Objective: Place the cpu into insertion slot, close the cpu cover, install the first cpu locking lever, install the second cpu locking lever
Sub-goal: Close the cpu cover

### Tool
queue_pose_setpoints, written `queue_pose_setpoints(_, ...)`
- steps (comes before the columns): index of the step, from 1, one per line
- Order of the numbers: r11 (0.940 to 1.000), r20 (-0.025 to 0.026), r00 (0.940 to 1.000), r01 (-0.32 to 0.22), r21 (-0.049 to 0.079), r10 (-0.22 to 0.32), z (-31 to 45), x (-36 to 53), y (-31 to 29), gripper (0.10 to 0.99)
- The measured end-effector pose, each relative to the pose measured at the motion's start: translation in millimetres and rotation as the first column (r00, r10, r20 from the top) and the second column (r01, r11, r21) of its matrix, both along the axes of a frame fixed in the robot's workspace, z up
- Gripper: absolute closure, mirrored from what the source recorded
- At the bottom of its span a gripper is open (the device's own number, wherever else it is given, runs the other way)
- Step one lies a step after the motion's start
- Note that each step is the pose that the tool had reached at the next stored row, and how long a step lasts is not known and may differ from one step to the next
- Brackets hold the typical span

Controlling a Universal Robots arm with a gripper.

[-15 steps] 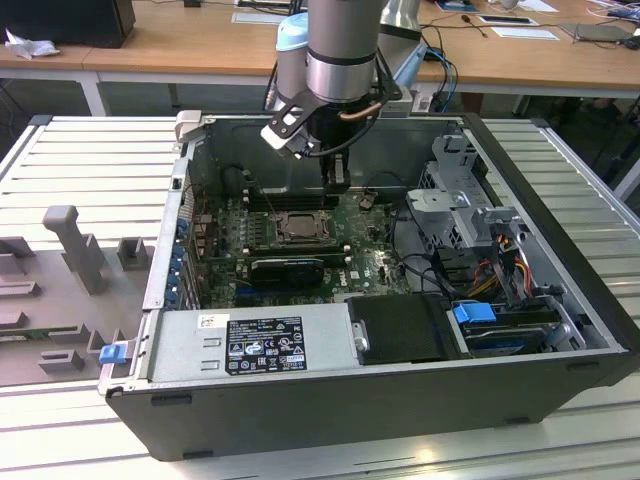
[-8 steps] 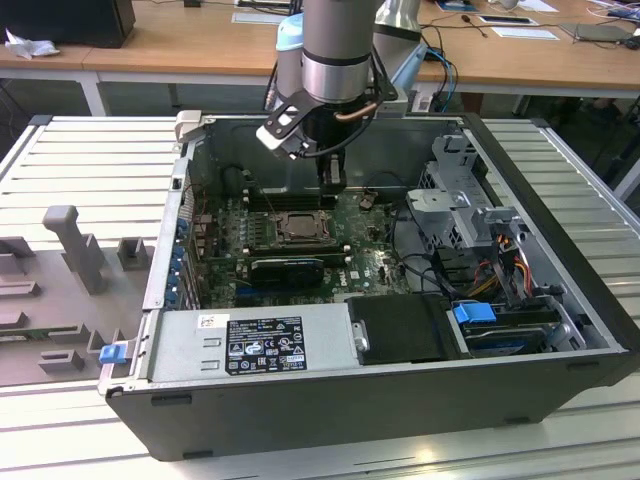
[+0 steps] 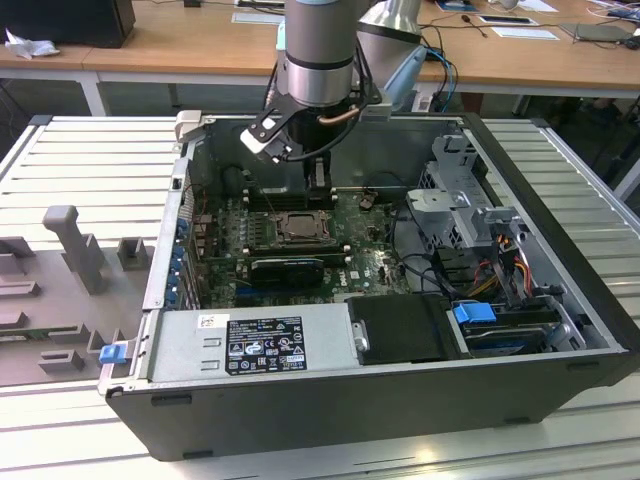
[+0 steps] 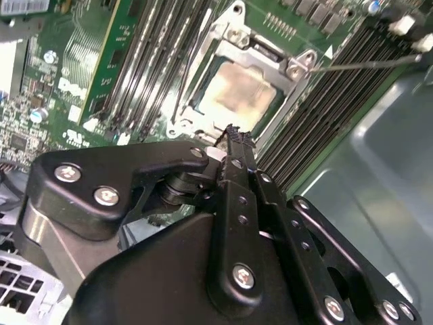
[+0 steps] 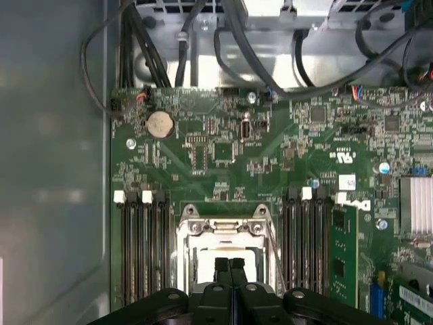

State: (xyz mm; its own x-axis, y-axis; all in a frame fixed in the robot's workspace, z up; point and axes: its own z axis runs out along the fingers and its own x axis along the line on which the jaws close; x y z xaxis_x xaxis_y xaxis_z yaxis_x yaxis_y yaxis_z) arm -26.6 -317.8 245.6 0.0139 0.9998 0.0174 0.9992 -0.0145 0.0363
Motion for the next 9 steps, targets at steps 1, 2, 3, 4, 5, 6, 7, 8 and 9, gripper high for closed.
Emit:
queue_pose_setpoints(1,1.0000,-0.0025,1.0000,0.000,0.002,0.000,-0.5,-3.1,0.0,0.980)
queue_pose_setpoints(2,1.0000,-0.0033,1.0000,0.000,0.003,0.000,-0.7,-5.0,0.1,0.980)
queue_pose_setpoints(3,1.0000,-0.0036,1.0000,0.000,0.003,0.000,-0.7,-6.5,0.1,0.980)
queue_pose_setpoints(4,1.0000,-0.0037,1.0000,0.000,0.003,0.000,-0.7,-7.3,0.1,0.980)
queue_pose_setpoints(5,1.0000,-0.0036,1.0000,0.000,0.003,0.000,-0.8,-7.9,0.1,0.980)
queue_pose_setpoints(6,1.0000,-0.0036,1.0000,0.000,0.004,0.000,-0.8,-8.5,0.1,0.980)
queue_pose_setpoints(7,1.0000,-0.0036,1.0000,0.000,0.004,0.000,-0.8,-9.1,0.1,0.980)
queue_pose_setpoints(8,1.0000,-0.0036,1.0000,0.000,0.004,0.000,-0.8,-9.5,0.1,0.980)
queue_pose_setpoints(9,1.0000,-0.0036,1.0000,0.000,0.004,0.000,-0.8,-10.0,0.1,0.980)
